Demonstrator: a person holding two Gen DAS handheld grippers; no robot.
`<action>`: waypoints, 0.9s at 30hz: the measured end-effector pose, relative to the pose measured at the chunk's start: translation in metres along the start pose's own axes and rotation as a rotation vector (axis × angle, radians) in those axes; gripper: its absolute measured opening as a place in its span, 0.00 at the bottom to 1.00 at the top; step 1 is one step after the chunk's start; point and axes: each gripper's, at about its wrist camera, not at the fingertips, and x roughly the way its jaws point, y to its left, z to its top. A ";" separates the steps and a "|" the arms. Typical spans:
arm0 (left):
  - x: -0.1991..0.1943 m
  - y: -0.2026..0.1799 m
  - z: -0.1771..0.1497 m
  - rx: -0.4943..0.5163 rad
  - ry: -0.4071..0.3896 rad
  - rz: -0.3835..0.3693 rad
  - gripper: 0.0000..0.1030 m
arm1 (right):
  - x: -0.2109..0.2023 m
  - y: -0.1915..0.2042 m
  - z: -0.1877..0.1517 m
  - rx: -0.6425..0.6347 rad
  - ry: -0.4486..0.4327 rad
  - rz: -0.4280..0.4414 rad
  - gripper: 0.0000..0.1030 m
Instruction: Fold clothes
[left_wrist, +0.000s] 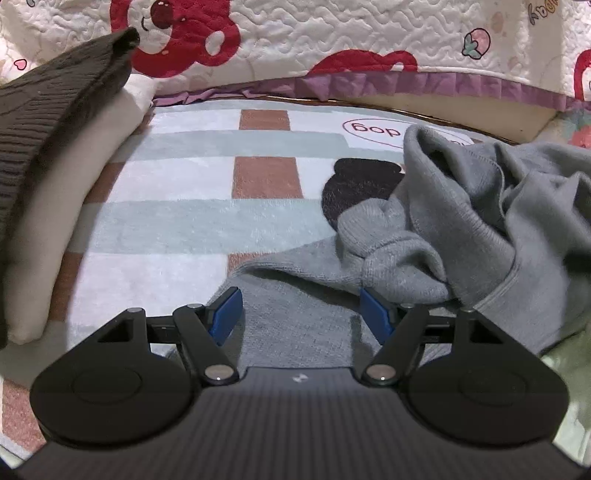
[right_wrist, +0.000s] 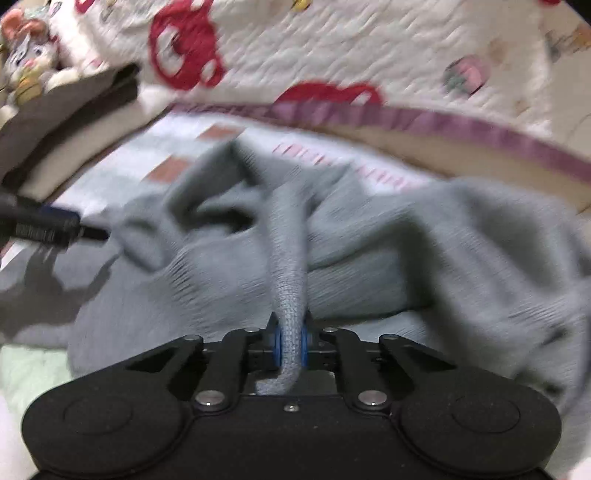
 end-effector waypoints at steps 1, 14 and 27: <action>-0.001 0.000 0.001 0.000 -0.004 -0.004 0.68 | -0.006 -0.004 0.004 -0.011 -0.018 -0.026 0.10; -0.003 0.023 0.014 -0.022 -0.045 -0.066 0.68 | -0.118 -0.126 0.078 -0.056 -0.178 -0.523 0.09; -0.004 0.019 0.008 -0.063 -0.032 -0.171 0.68 | -0.163 -0.197 0.136 -0.135 -0.169 -0.778 0.09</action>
